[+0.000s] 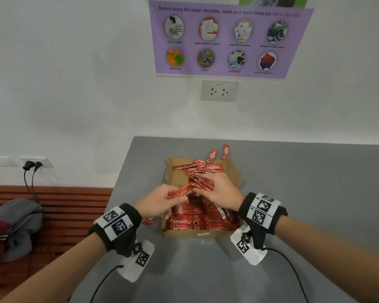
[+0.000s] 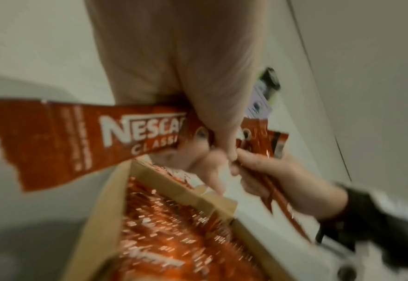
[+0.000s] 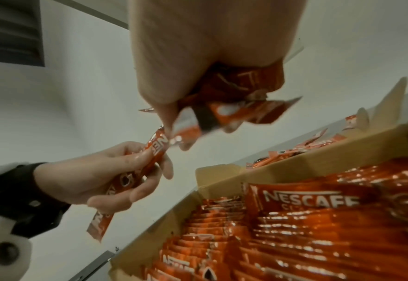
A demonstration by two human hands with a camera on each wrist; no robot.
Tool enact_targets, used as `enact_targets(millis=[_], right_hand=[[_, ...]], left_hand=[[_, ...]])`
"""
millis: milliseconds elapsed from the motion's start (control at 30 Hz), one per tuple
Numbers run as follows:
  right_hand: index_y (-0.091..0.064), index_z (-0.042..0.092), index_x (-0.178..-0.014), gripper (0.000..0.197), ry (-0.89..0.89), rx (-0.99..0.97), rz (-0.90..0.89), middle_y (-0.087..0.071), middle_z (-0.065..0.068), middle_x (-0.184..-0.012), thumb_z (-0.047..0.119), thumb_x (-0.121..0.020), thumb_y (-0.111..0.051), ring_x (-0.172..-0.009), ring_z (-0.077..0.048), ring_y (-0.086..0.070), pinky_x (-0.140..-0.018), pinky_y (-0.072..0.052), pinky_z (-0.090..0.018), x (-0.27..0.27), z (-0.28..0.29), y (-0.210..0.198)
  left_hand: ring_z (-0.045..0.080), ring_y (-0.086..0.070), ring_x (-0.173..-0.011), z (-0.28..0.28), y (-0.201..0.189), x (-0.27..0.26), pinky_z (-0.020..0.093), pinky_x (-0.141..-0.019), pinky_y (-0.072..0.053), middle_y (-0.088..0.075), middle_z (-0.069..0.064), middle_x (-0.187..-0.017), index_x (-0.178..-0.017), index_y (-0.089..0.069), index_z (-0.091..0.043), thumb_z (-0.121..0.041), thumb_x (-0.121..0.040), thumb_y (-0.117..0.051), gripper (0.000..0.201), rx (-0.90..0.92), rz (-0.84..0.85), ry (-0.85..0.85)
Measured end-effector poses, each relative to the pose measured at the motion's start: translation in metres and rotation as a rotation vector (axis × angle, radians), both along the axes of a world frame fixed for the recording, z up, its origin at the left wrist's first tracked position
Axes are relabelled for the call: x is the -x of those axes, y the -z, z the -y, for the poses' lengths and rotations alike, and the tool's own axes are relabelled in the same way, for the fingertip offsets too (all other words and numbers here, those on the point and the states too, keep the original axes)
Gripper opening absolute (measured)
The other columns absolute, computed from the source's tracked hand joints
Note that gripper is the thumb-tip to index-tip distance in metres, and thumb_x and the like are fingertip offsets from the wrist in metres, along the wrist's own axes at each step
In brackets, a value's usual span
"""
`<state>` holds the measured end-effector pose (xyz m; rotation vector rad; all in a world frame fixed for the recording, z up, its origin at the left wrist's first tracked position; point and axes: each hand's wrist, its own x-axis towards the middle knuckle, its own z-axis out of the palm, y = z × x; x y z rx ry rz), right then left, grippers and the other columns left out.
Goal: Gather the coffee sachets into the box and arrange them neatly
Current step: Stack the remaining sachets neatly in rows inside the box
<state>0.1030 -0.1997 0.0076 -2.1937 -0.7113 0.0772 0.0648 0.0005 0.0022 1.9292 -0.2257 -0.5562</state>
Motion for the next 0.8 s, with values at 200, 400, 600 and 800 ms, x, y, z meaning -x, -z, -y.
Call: enact_targets(millis=[200, 400, 600, 800], right_hand=[[-0.068, 0.016, -0.101, 0.017, 0.042, -0.086, -0.059, -0.070, 0.011, -0.082, 0.025, -0.085, -0.067, -0.077, 0.001, -0.065, -0.074, -0.048, -0.011, 0.004, 0.004, -0.001], [-0.068, 0.015, -0.087, 0.015, -0.065, 0.064, 0.025, -0.064, 0.012, -0.074, 0.030, -0.082, -0.070, -0.065, 0.001, -0.056, -0.063, -0.041, -0.014, 0.002, -0.008, -0.008], [-0.070, 0.012, -0.095, 0.016, 0.029, 0.082, 0.001, -0.070, 0.000, -0.082, 0.025, -0.085, -0.067, -0.070, -0.016, -0.064, -0.069, -0.052, -0.041, -0.006, 0.001, -0.010], [-0.066, 0.009, -0.110, 0.026, 0.061, 0.080, -0.052, -0.071, -0.003, -0.089, 0.023, -0.087, -0.065, -0.075, -0.016, -0.065, -0.072, -0.053, -0.033, -0.003, 0.007, -0.007]], left_hand=[[0.005, -0.063, -0.067, -0.007, 0.013, 0.003, 0.026, -0.070, -0.052, -0.066, -0.005, -0.071, -0.084, -0.061, -0.007, -0.021, -0.091, -0.058, 0.016, -0.049, 0.123, -0.067], [0.016, -0.067, -0.094, -0.001, 0.008, 0.000, 0.031, -0.087, -0.054, -0.070, 0.006, -0.104, -0.106, -0.063, -0.010, -0.020, -0.087, -0.064, 0.022, -0.091, 0.135, 0.066], [0.000, -0.063, -0.077, -0.010, 0.007, -0.002, 0.014, -0.073, -0.049, -0.066, -0.008, -0.088, -0.106, -0.062, -0.012, -0.023, -0.092, -0.056, 0.019, -0.183, 0.183, 0.022], [0.005, -0.048, -0.057, -0.015, 0.008, -0.007, 0.010, -0.049, -0.033, -0.057, -0.001, -0.074, -0.094, -0.061, -0.008, -0.022, -0.097, -0.046, 0.021, -0.230, 0.294, -0.372]])
